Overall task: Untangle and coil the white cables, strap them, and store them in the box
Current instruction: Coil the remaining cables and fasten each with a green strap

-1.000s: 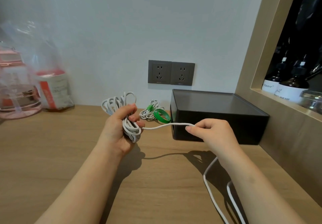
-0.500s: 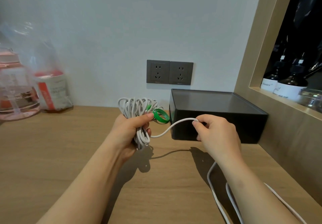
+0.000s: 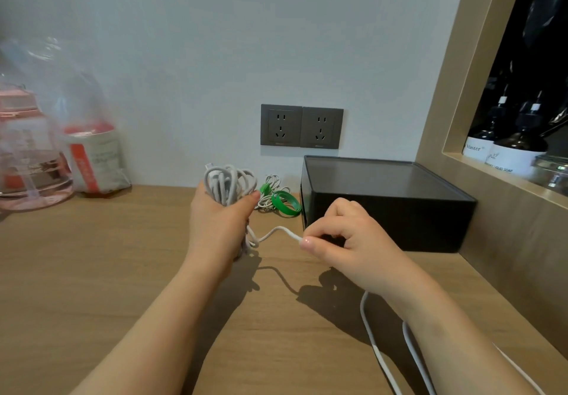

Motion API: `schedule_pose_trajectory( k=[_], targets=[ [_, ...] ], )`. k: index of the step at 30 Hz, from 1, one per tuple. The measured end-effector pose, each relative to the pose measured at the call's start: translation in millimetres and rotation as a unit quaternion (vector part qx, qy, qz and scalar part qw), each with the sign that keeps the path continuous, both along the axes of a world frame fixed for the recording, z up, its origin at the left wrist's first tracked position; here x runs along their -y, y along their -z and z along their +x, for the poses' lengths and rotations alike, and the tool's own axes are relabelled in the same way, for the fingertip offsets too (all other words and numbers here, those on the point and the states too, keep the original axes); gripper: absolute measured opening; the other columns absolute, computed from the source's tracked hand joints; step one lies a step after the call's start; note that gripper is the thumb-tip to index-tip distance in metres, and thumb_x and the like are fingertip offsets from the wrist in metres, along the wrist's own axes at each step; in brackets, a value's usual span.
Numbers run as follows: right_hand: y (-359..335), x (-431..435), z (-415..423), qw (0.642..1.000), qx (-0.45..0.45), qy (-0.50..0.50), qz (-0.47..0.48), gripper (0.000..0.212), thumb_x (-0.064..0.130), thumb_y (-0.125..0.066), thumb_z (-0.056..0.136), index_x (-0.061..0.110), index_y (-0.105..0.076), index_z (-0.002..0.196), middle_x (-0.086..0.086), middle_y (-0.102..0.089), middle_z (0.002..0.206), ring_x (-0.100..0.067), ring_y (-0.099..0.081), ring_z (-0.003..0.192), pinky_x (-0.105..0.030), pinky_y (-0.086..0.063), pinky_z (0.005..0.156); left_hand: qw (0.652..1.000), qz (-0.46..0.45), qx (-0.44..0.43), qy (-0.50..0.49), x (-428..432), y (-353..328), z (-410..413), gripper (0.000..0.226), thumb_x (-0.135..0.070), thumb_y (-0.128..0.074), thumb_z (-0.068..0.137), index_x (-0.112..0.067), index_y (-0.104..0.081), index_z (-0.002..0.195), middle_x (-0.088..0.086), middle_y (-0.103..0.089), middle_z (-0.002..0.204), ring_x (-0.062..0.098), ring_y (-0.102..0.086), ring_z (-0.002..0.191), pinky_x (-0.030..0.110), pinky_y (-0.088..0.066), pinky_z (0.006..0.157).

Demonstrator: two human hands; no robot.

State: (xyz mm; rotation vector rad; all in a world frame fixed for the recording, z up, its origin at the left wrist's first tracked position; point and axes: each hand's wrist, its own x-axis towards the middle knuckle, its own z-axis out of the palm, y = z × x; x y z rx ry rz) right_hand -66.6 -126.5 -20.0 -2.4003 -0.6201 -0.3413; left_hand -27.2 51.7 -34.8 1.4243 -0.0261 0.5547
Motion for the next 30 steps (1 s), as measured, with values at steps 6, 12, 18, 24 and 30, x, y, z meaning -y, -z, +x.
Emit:
schedule_pose_trajectory(
  k=[6,12,18,24,30],
  targets=[
    [0.8,7.5,3.4,0.995,0.080,0.053,-0.025,0.018,0.023,-0.051,0.093,0.025,-0.065,0.105,0.023,-0.045,0.098,0.001,-0.047,0.095,-0.019,-0.046,0.081,0.993,0.117,0.006,0.026,11.6,-4.6,-10.3,0.028,-0.006,-0.071,0.080,-0.026,-0.052,0.085,-0.003,-0.058,0.074,0.009,-0.053,0.060,0.019,-0.047,0.053],
    [-4.5,10.0,-1.9,0.984,0.091,0.111,-0.102,0.010,0.029,-0.046,0.095,0.032,-0.046,0.104,0.019,-0.047,0.081,-0.005,-0.053,0.076,-0.024,-0.050,0.068,0.985,-0.044,-0.064,0.153,10.6,-5.7,-9.3,0.011,-0.003,-0.064,0.084,-0.009,-0.055,0.087,0.000,-0.053,0.057,0.009,-0.047,0.044,0.024,-0.042,0.042],
    [-4.2,8.2,-5.2,0.976,0.001,0.038,-0.216,0.015,0.033,-0.053,0.092,0.032,-0.063,0.102,0.017,-0.053,0.091,-0.003,-0.053,0.088,-0.026,-0.050,0.080,0.930,-0.301,-0.058,0.200,2.8,-7.6,-2.7,0.012,-0.002,-0.054,0.089,-0.009,-0.050,0.080,-0.002,-0.051,0.051,0.004,-0.045,0.039,0.017,-0.040,0.037],
    [-3.0,-5.5,-10.1,0.985,-0.089,-0.102,-0.110,0.009,0.034,-0.057,0.088,0.030,-0.065,0.090,0.015,-0.058,0.077,-0.002,-0.055,0.074,-0.021,-0.049,0.068,0.995,-0.062,-0.035,0.074,3.1,-0.7,-0.4,0.015,-0.002,-0.066,0.082,-0.007,-0.056,0.092,0.001,-0.056,0.065,0.009,-0.054,0.052,0.025,-0.048,0.049],
    [1.1,-2.1,-4.1,0.998,0.053,-0.041,-0.019,0.024,0.053,-0.046,0.081,0.033,-0.059,0.082,0.016,-0.057,0.072,-0.002,-0.056,0.071,-0.029,-0.051,0.065,0.982,0.094,-0.040,0.158,13.8,3.3,-5.7,0.020,-0.004,-0.071,0.079,-0.010,-0.058,0.093,0.012,-0.063,0.078,0.025,-0.061,0.063,0.034,-0.054,0.057]
  ],
)
